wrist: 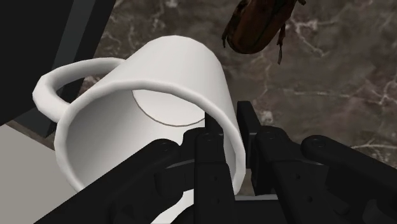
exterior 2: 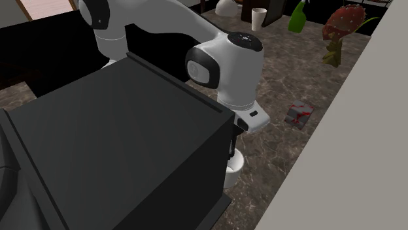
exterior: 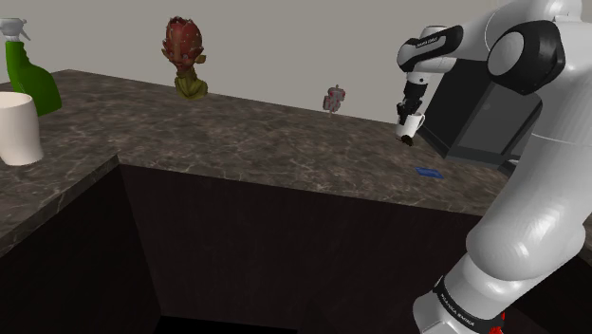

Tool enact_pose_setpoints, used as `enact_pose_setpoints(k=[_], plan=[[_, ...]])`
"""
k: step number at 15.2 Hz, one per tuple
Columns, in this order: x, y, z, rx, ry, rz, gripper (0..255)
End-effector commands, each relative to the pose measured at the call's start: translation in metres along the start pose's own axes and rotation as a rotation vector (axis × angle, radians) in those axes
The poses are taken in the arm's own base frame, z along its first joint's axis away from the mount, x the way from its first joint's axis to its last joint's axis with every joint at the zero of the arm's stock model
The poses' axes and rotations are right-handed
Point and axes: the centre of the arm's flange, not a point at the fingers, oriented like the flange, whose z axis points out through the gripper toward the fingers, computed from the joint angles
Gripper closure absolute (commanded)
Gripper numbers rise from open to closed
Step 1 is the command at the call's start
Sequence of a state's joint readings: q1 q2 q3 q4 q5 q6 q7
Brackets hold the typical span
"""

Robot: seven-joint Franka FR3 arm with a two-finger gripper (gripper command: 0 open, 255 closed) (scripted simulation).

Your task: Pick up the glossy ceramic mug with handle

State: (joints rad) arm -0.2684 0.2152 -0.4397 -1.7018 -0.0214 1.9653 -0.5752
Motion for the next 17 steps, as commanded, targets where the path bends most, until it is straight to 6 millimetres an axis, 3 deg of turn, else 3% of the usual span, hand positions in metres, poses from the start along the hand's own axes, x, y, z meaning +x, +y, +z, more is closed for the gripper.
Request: enact_pose_setpoints(k=[1,4,17], plan=[[0.000,0.000,0.000,0.000,0.000,0.000,255],[0.000,0.000,0.000,0.000,0.000,0.000,255],[0.000,0.009,-0.068,0.000,0.000,0.000,255]])
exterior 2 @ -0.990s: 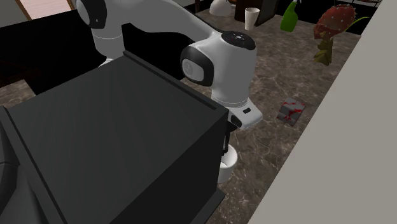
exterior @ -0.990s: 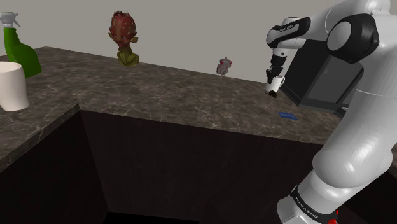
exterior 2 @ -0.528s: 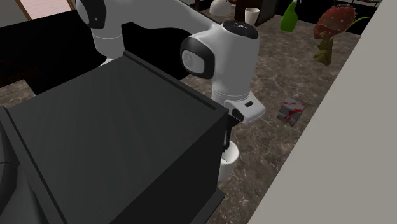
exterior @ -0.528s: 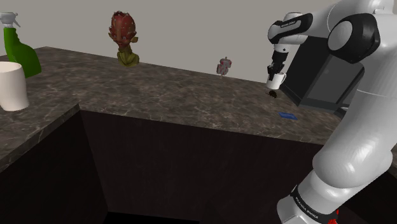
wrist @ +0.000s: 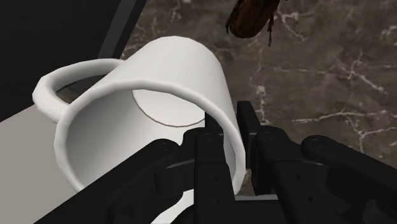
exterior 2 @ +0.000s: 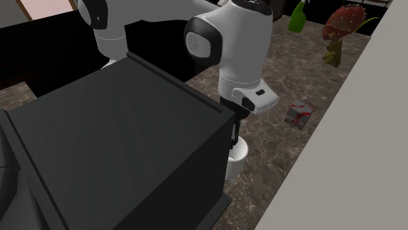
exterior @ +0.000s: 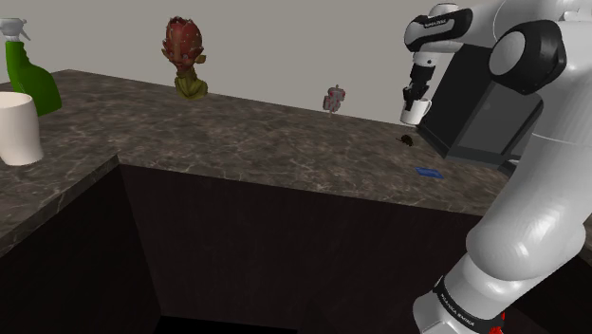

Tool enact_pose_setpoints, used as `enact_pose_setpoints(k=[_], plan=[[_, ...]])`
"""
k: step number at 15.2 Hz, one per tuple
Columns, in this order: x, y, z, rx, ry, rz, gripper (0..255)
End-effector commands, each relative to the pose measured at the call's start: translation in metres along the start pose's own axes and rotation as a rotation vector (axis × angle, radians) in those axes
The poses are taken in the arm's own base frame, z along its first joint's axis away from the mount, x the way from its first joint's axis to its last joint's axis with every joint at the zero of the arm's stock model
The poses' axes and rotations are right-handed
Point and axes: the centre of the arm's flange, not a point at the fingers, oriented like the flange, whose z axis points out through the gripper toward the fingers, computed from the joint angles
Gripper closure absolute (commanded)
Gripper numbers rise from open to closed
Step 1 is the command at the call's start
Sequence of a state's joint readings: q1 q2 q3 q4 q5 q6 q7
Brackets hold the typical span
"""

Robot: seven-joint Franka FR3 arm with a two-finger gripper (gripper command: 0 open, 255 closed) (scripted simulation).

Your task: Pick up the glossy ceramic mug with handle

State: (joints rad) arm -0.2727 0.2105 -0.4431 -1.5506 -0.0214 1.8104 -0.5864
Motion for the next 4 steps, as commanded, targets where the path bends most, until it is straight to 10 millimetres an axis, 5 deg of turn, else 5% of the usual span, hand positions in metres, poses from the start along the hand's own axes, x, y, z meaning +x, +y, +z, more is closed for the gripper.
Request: enact_pose_setpoints(k=[1,4], plan=[[-0.0009,0.0009,-0.0119,0.000,0.000,0.000,255],[-0.0010,0.0017,-0.0180,0.000,0.000,0.000,255]])
